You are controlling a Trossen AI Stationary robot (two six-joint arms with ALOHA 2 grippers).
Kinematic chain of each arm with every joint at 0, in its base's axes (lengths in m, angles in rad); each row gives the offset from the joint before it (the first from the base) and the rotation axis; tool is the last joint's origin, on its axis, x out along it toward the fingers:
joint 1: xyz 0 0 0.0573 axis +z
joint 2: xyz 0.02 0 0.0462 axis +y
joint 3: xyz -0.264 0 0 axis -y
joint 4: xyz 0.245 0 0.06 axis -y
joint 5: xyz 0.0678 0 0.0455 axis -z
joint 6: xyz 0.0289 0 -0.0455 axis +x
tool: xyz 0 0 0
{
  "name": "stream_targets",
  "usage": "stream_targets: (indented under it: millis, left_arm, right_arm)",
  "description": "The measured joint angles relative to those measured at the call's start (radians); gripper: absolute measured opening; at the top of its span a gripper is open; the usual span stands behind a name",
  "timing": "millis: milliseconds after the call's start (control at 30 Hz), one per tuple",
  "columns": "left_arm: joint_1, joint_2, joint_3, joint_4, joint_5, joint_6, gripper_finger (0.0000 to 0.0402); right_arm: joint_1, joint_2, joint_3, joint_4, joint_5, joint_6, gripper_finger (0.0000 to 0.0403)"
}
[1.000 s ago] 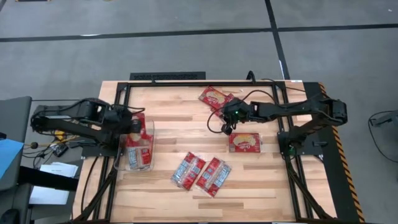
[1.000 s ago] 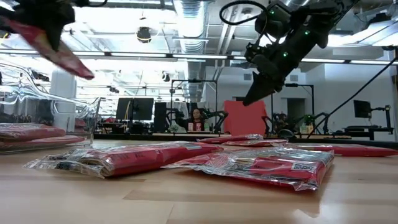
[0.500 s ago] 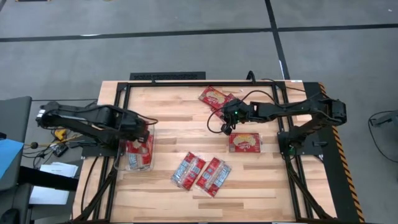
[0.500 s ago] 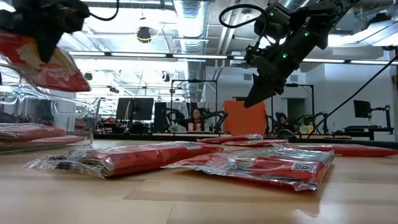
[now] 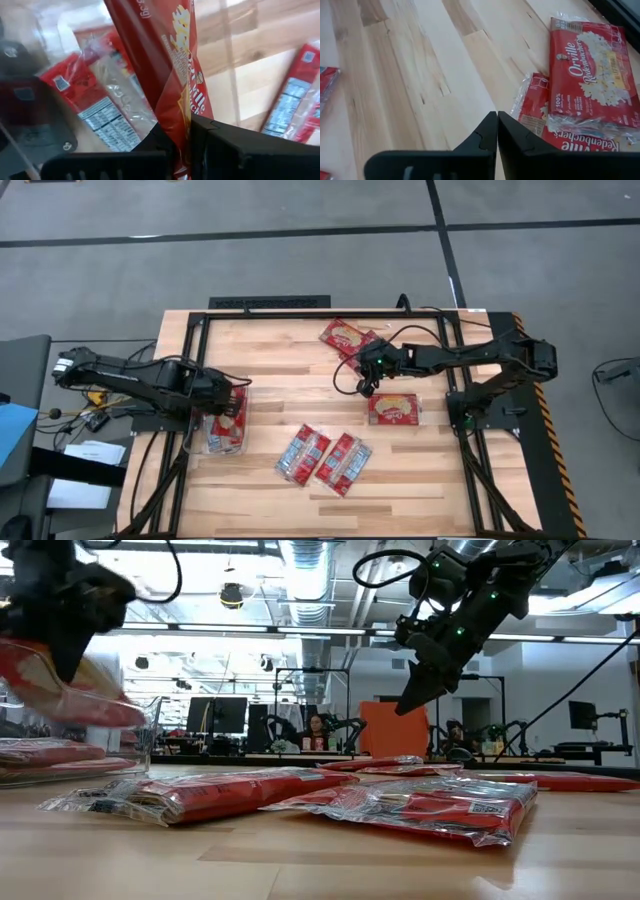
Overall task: Sort popcorn bags into baskets
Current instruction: Put the red popcorn bag into the transparent bin
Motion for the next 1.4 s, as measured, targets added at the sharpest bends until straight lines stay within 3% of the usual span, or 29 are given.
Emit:
stream_targets:
  millis: [67, 333, 667, 833, 1000, 1200, 1400]
  left_arm:
    - [0.0, -0.02, -0.044, 0.064, 0.019, 0.0, 0.0001]
    - [0.0, -0.026, -0.11, 0.068, 0.026, -0.019, 0.0015]
    - [0.0, -0.062, -0.083, 0.033, 0.049, -0.091, 0.015]
    - [0.0, -0.072, 0.03, -0.112, 0.036, -0.165, 0.0179]
    - [0.0, -0.042, 0.152, -0.098, -0.066, -0.077, 0.0145]
    - [0.0, 0.069, 0.094, -0.018, -0.056, 0.011, 0.0014]
    - [-0.006, 0.208, 0.036, -0.028, 0.0, 0.021, 0.0002]
  right_arm:
    - [0.0, 0.0, 0.0, 0.0, 0.0, -0.006, 0.0033]
    - [0.0, 0.0, 0.0, -0.001, 0.0, -0.008, 0.0019]
    - [-0.001, 0.0, 0.0, -0.001, 0.0, -0.052, 0.0051]
    - [-0.001, 0.0, 0.0, 0.0, 0.0, -0.053, 0.005]
    - [-0.001, 0.0, 0.0, 0.002, 0.0, -0.052, 0.005]
    - [-0.001, 0.0, 0.0, -0.004, 0.0, -0.052, 0.005]
    - [-0.001, 0.0, 0.0, -0.031, 0.0, -0.051, 0.0049]
